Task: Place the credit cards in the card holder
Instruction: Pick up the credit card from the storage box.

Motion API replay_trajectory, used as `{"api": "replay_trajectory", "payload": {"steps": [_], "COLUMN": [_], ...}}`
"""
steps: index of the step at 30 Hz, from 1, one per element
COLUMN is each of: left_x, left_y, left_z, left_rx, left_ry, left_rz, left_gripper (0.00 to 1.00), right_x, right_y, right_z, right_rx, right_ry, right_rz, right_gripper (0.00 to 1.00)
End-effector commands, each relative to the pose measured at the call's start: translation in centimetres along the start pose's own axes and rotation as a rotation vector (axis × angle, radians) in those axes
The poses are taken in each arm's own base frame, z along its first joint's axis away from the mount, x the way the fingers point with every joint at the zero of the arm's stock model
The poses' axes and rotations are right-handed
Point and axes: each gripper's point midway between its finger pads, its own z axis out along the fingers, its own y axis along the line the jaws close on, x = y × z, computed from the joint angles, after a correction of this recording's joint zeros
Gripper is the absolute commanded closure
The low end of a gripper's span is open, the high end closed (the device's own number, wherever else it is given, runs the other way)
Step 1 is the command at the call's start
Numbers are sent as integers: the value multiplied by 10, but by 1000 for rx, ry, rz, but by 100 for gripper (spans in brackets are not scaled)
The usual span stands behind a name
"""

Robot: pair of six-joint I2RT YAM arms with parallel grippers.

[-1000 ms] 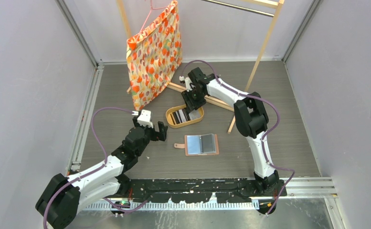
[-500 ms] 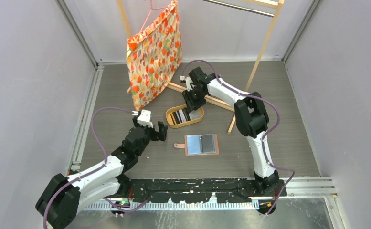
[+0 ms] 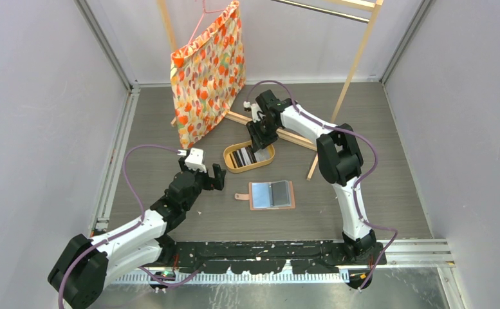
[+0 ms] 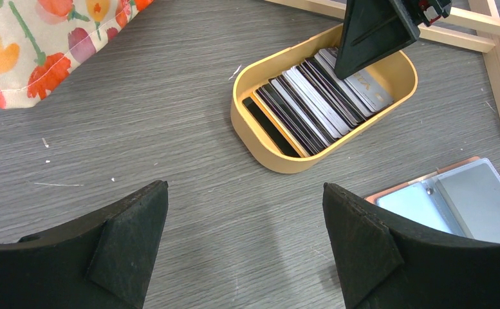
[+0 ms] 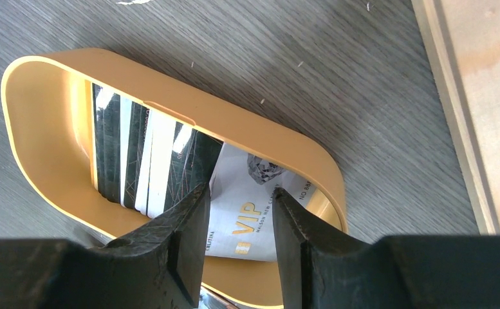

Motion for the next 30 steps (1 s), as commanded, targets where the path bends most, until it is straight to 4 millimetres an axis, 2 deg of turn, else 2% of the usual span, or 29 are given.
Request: {"api": "replay_trajectory", "payload": {"steps": [1, 30], "left_x": [-20, -20], "left_y": [1, 1], "left_z": [2, 2], "left_rx": [-12, -13], "left_ry": [-79, -79], "left_rz": [-22, -24], "left_gripper": [9, 9], "right_x": [-26, -25], "right_y": [4, 5], "right_z": [-38, -41], "right_rx": [5, -50], "right_ry": [-92, -88], "right_rz": [-13, -1], "right_gripper": [56, 48]}}
